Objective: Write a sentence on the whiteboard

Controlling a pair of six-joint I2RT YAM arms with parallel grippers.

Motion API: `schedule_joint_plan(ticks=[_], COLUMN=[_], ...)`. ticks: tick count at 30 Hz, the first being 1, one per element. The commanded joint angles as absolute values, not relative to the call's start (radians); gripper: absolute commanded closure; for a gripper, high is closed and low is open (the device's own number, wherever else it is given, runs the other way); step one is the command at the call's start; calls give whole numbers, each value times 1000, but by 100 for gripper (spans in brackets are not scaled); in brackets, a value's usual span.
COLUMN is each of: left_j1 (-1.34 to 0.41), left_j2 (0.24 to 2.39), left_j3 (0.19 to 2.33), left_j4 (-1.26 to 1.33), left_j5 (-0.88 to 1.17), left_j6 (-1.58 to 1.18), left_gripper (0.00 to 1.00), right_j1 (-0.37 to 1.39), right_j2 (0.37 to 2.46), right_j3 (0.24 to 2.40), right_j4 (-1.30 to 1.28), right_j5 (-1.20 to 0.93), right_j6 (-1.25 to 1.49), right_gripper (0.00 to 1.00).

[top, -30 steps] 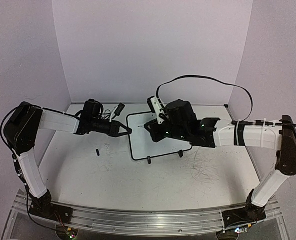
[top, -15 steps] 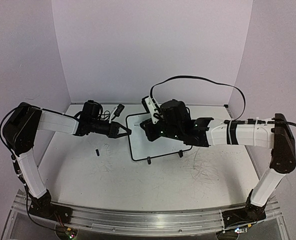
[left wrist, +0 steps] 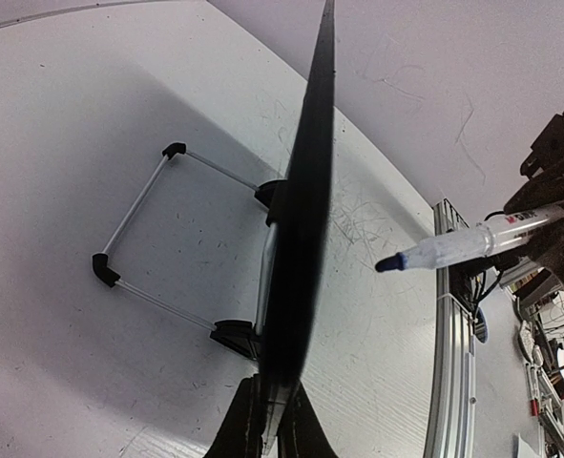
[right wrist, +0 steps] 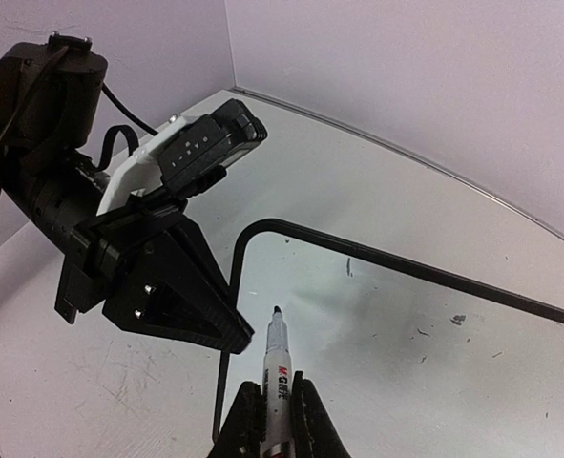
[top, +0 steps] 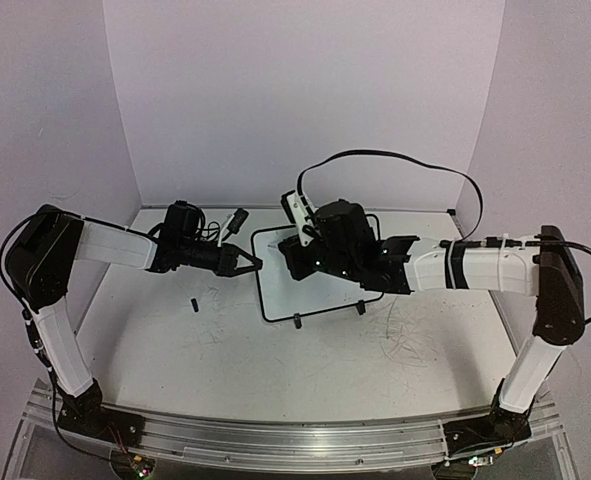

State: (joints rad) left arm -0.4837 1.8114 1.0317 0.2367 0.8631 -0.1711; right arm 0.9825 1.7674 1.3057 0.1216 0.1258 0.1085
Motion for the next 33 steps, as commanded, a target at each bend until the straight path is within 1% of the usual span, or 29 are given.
schedule_joint_plan(ticks=[1, 9, 33], left_j1=[-480, -480, -480], left_j2=[1780, 1780, 1769], left_j3=[1016, 1016, 1014], left_j4=[207, 208, 206], left_j5=[844, 846, 848], left_j6=[-172, -172, -170], left_gripper=[100, 100, 100], right_j1=[987, 987, 986], right_j2=[1788, 1809, 1853], right_j3=[1356, 1372, 1397], right_j4=[166, 170, 156], right_j5=[157, 131, 180], right_j6=[96, 83, 99], right_gripper=[100, 100, 100])
